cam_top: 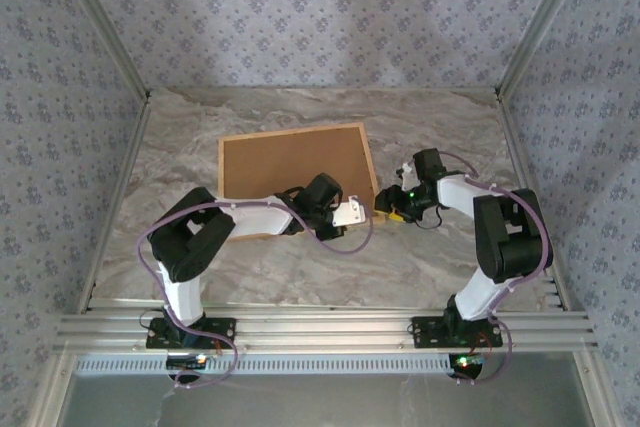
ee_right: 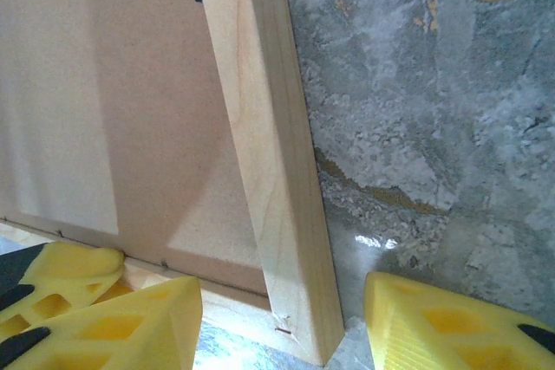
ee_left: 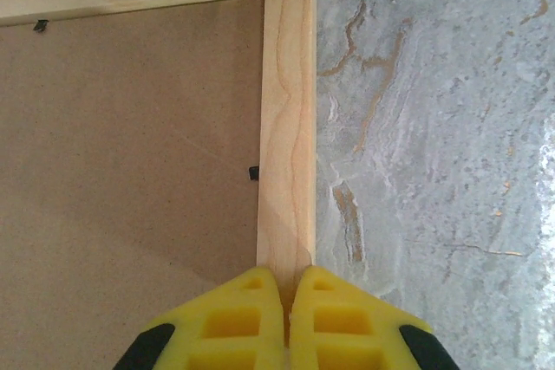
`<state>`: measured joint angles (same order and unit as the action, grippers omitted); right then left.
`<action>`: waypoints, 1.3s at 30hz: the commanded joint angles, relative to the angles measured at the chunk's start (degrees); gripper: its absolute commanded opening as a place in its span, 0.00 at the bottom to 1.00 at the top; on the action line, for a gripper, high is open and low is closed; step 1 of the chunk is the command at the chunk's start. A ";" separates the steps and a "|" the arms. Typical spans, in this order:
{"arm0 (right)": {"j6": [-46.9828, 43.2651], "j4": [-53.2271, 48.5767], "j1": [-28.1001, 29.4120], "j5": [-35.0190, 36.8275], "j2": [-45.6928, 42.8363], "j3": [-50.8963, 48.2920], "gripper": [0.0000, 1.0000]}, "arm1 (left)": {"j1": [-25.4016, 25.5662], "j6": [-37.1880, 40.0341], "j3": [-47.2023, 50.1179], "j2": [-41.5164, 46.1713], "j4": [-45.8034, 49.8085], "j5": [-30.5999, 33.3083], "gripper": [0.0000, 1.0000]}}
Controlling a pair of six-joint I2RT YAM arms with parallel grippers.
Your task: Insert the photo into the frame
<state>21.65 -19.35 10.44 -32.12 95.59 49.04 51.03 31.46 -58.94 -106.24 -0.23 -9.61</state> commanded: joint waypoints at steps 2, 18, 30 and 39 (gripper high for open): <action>0.58 0.02 0.88 0.66 1.36 1.50 0.56 | 0.22 -1.70 0.54 1.79 2.26 -1.41 0.00; 4.08 3.61 1.78 -2.67 0.92 1.08 0.57 | -0.89 -6.45 0.88 6.30 -3.52 -5.67 0.00; 6.76 6.38 1.44 -5.68 1.38 0.53 0.34 | -1.03 -7.21 1.72 5.76 -4.23 -5.48 0.00; 6.11 4.42 0.81 -4.73 0.68 1.12 0.24 | -1.01 -6.34 2.84 6.54 -3.74 -3.88 0.28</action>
<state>27.46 -14.41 11.11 -35.40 96.86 49.43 49.56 26.02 -56.73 -102.37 -1.72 -11.64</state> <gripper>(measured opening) 0.244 0.238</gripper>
